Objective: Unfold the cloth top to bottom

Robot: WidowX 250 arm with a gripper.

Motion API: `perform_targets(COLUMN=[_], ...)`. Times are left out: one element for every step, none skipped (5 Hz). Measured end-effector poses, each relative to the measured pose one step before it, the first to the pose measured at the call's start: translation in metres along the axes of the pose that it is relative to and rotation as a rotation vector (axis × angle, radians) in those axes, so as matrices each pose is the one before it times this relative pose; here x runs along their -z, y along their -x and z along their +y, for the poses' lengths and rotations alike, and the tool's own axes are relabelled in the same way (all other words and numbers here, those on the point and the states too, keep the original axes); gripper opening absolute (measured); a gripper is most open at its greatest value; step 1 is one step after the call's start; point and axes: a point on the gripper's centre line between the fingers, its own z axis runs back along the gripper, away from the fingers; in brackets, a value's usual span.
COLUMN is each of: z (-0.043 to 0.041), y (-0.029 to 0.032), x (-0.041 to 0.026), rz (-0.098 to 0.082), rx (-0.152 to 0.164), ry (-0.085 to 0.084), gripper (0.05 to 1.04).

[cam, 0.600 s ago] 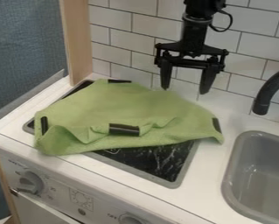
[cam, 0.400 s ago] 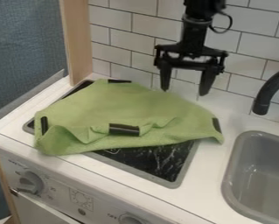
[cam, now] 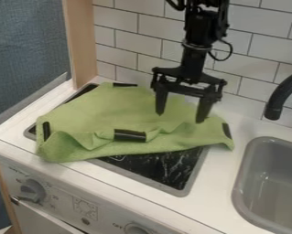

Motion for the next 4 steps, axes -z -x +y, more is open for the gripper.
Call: perform_targets(z=[0.01643, 0.02427, 0.01070, 0.00485], y=[0.00437, 0.00408, 0.00368, 0.00881], x=[-0.00298, 0.00272, 0.00623, 0.00383], rz=[-0.0017, -0.0391, -0.0189, 0.0390], rx=[0.1712, 0.2331, 0.2177, 0.1468], ry=[0.0108, 0.0614, 0.0205, -0.0320], gripper=[0.999, 0.999, 0.999, 0.999])
